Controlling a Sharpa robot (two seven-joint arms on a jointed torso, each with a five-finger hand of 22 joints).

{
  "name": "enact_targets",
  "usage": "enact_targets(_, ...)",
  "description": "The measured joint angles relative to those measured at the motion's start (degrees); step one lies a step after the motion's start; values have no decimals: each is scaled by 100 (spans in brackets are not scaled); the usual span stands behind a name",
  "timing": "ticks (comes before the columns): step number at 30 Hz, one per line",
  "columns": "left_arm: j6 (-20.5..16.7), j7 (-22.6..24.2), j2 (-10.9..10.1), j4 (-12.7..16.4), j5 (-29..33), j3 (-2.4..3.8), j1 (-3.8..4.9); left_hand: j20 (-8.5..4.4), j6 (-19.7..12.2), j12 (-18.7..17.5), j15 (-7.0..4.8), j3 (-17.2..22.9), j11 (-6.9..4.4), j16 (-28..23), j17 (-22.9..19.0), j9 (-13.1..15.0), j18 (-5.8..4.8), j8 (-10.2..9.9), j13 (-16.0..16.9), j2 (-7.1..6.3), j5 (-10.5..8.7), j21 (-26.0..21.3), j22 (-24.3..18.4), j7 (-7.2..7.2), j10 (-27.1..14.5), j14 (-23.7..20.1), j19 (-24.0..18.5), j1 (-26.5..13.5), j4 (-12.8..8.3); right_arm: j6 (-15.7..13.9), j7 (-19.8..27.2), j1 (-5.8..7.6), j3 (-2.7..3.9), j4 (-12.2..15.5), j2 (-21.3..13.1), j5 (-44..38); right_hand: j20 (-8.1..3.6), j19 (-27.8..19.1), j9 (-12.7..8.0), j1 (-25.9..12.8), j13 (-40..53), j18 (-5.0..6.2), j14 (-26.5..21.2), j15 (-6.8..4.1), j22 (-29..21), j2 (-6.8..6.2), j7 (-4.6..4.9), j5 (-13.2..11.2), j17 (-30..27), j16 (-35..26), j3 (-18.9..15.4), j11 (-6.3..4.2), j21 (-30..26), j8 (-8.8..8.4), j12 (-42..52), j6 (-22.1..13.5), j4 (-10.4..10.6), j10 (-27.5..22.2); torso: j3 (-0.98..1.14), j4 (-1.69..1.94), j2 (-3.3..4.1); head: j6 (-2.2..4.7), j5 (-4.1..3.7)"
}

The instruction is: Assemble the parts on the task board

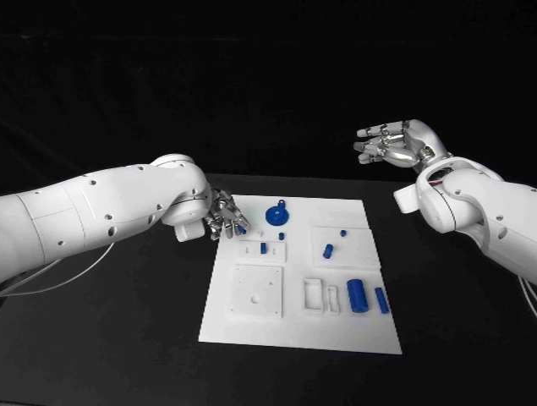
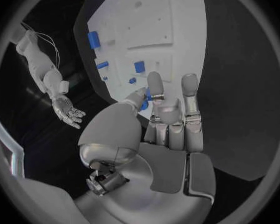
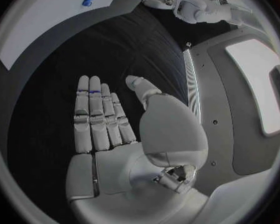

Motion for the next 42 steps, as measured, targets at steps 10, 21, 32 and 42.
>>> enact_targets(10, -496, -5, -43, 365, -418, -182, -15, 0, 2, 31, 0, 57, 0, 0, 65, -47, 0, -35, -20, -24, 0, 7, -1, 0, 0, 0, 0, -24, -25, 16, -2, -33, 0, 35, -21, 2, 21, -21, 0, 0, 0, 0, 1, -1, 0, 0, 0, 0, 0, 0, 0, 0, 0, 0, 0, 0, 0, 0, -5, 15, -12, -55, 8)
enact_targets(21, -484, -46, 20, 424, -575, -220, -127, 0, 11, 55, 1, 135, 0, 22, 86, -62, 0, -66, -41, -59, -2, 7, -1, 8, 0, 41, -1, -59, -103, 25, -2, -42, 0, 44, -33, 3, 21, -22, 0, 0, 0, 0, 2, -2, 0, 0, 0, 0, -4, 0, 0, 0, 0, 0, 0, 0, 0, 0, 6, 7, -1, -99, 4)
enact_targets(32, -317, -105, 82, 378, -594, -221, -188, 0, 12, 55, 2, 136, 1, 22, 101, -78, 0, -67, -47, -49, 6, 7, -2, 8, 1, 41, -1, -50, -104, 31, -3, -52, 0, 40, -29, 3, 21, -21, 0, 0, 0, 0, -15, 15, 0, 0, 0, 0, -4, 0, -16, 0, 0, 0, 0, 0, -16, 0, 4, 12, 1, -132, -12)
enact_targets(42, -293, -114, 102, 363, -618, -214, -221, 0, 14, 55, 2, 135, 9, 22, 111, -82, 1, -67, -59, -42, 5, 48, -3, 9, 9, 41, -1, -43, -104, 38, -3, -69, 0, 36, -31, 3, 21, -21, 0, 0, 0, 0, -15, 15, 0, 0, 0, 0, -4, 0, -16, 0, 0, 0, 0, 0, -16, 0, 0, 12, 3, -154, -21)
